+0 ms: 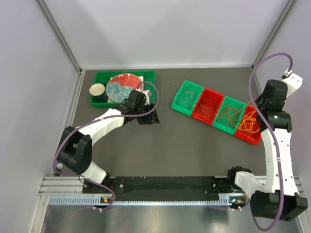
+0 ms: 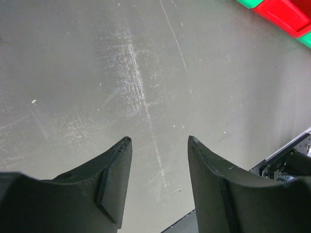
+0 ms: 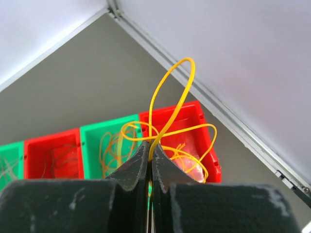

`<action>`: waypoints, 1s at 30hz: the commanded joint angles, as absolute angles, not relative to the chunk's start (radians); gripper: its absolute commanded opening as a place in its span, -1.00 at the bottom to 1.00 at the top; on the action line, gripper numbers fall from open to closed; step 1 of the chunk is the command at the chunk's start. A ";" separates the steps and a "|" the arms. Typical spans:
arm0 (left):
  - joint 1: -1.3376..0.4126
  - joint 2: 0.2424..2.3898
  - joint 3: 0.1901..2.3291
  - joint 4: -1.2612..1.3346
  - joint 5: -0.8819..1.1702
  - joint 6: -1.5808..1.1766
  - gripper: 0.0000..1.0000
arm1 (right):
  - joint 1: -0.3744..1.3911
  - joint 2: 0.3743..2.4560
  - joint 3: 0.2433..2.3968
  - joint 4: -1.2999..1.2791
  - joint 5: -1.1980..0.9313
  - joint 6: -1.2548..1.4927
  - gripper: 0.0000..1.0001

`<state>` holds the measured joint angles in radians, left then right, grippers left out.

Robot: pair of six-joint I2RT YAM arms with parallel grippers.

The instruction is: Untangle the cables

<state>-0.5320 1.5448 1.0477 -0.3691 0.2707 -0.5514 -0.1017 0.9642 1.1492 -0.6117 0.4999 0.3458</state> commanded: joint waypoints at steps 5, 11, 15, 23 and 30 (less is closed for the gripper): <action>-0.534 1.488 1.060 -0.364 0.247 -0.548 0.08 | -0.192 1.058 1.091 -0.448 0.390 0.367 -1.00; -0.534 1.496 1.057 -0.371 0.247 -0.549 0.08 | -0.236 1.072 0.962 -0.378 0.376 0.408 -1.00; -0.532 1.499 1.055 -0.371 0.248 -0.549 0.08 | -0.279 1.104 0.871 -0.331 0.364 0.431 -1.00; -0.534 1.500 1.046 -0.359 0.255 -0.560 0.08 | -0.322 1.232 0.822 -0.292 0.328 0.456 -1.00; -0.534 1.497 1.031 -0.345 0.262 -0.560 0.08 | -0.327 1.325 0.839 -0.265 0.310 0.459 -1.00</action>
